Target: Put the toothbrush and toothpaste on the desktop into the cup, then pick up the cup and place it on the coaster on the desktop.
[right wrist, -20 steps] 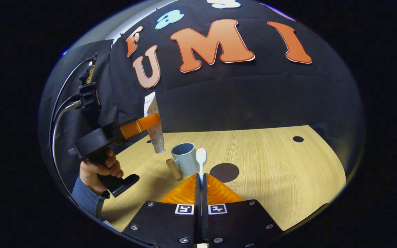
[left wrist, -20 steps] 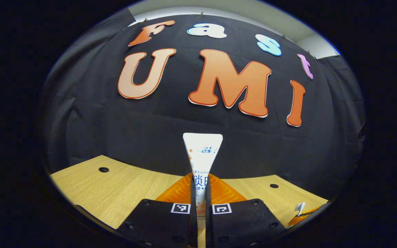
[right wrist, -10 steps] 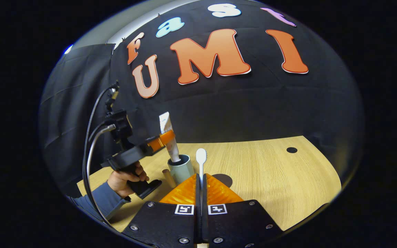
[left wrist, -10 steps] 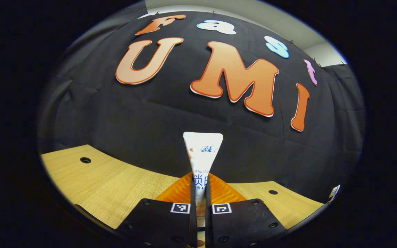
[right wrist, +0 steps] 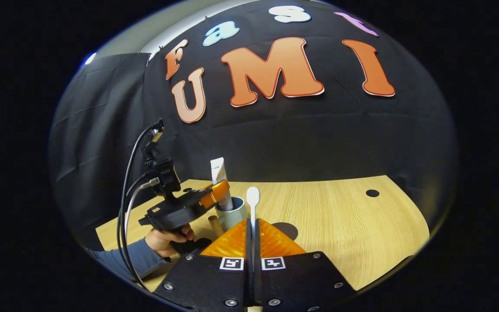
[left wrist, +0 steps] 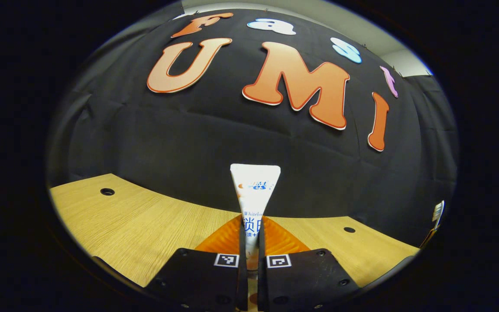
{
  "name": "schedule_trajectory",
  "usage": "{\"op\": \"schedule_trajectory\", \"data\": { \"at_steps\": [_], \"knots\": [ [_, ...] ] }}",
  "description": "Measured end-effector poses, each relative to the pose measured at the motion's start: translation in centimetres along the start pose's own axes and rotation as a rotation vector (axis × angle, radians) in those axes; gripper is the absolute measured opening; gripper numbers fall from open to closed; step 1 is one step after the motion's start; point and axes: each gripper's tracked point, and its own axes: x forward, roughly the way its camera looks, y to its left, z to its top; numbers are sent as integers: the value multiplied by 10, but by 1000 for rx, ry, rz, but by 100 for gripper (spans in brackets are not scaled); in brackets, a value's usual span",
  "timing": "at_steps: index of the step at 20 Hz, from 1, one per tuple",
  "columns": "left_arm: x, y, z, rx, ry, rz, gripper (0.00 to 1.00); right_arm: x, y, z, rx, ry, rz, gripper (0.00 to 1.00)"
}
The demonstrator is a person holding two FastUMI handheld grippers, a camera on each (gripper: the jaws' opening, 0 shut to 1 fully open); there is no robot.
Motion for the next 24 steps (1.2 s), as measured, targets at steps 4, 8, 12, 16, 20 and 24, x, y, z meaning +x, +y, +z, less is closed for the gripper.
{"op": "schedule_trajectory", "data": {
  "at_steps": [4,8,12,16,20,24],
  "knots": [
    [-11,-11,-14,22,46,-40,18,6,3,13,1,-28,7,0],
    [-31,-9,-23,64,74,-43,38,19,9,35,-20,-79,20,0],
    [-59,-4,-5,102,38,-51,88,37,23,59,-20,-134,39,0],
    [-101,9,12,73,23,-32,95,58,36,81,-11,-204,56,0],
    [-148,31,28,57,-26,11,95,83,43,91,9,-239,55,0],
    [-186,49,28,110,-64,50,95,120,48,93,11,-263,43,1]
  ]
}}
